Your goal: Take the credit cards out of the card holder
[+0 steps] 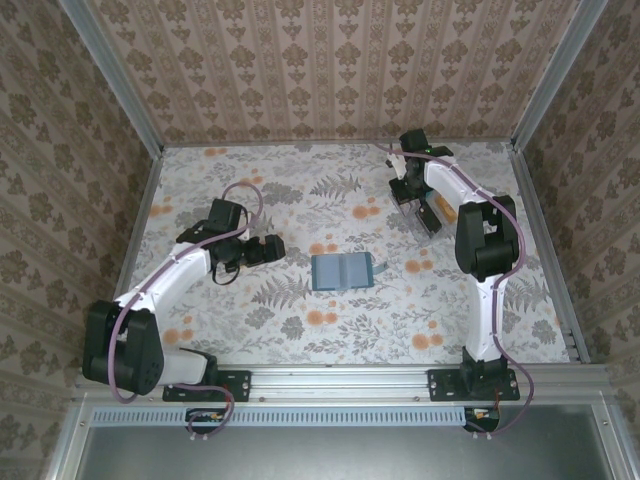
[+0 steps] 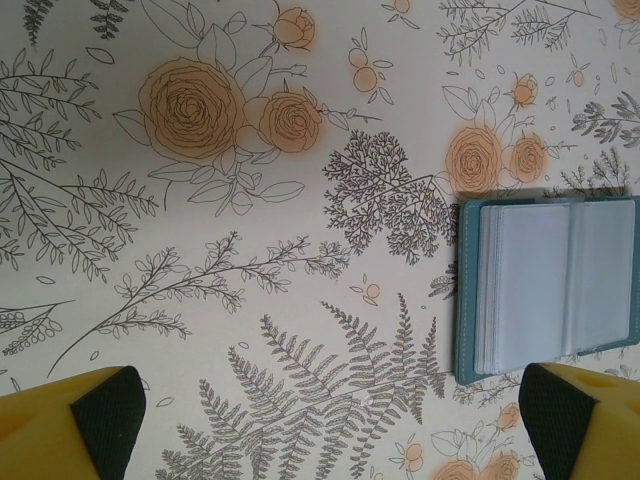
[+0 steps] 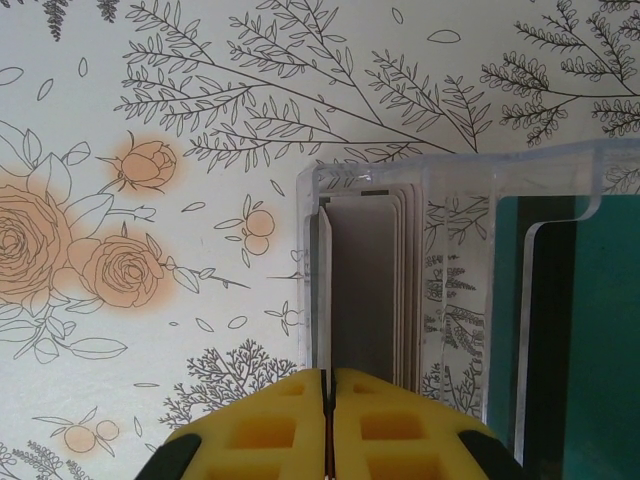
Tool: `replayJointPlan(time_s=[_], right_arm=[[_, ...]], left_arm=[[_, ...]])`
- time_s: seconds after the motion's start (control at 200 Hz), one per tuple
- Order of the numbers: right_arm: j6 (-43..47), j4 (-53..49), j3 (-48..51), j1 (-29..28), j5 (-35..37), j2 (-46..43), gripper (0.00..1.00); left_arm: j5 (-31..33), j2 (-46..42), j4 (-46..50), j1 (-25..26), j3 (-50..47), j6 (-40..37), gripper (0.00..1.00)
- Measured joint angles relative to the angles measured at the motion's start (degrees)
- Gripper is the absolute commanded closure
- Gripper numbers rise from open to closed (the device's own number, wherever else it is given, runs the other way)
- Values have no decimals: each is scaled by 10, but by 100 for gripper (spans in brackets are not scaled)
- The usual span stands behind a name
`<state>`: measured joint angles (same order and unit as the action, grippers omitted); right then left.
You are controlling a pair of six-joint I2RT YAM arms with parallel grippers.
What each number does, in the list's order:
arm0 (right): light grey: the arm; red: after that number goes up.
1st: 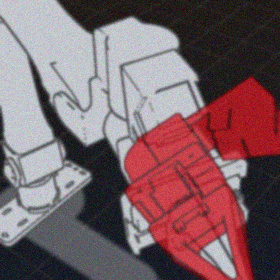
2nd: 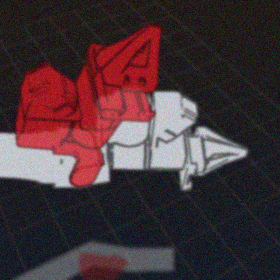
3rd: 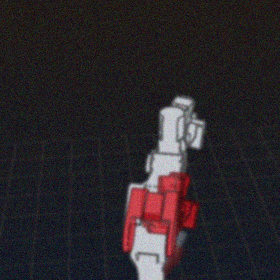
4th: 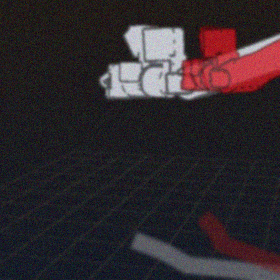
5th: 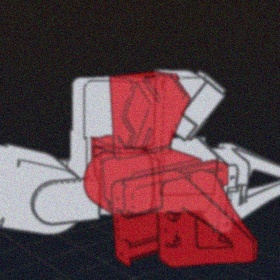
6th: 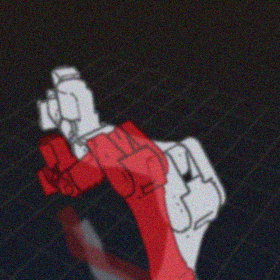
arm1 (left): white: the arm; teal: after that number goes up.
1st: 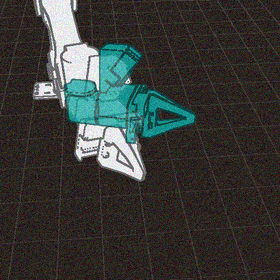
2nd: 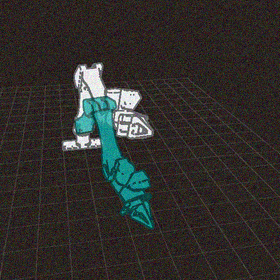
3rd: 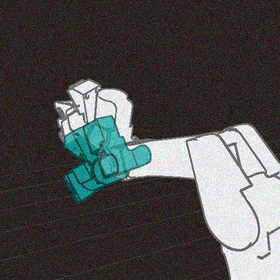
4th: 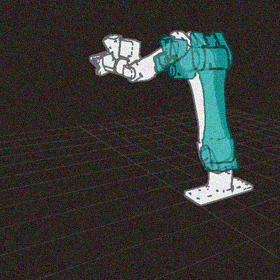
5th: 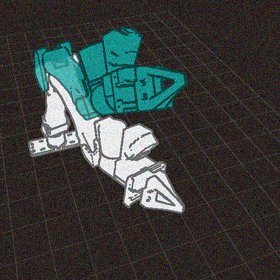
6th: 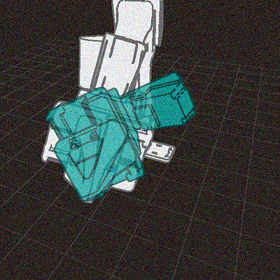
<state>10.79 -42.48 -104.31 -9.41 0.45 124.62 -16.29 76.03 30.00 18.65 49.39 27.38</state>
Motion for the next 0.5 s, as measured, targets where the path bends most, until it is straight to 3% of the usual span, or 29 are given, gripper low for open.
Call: replayJointPlan(time_s=[0.14,0.5], right_arm=[[-2,-1,-5,0,8,0,76],[-32,-1,-8,0,12,-18,67]], left_arm=[[0,0,0,0,-1,0,0],[-4,0,0,0,-2,0,0]])
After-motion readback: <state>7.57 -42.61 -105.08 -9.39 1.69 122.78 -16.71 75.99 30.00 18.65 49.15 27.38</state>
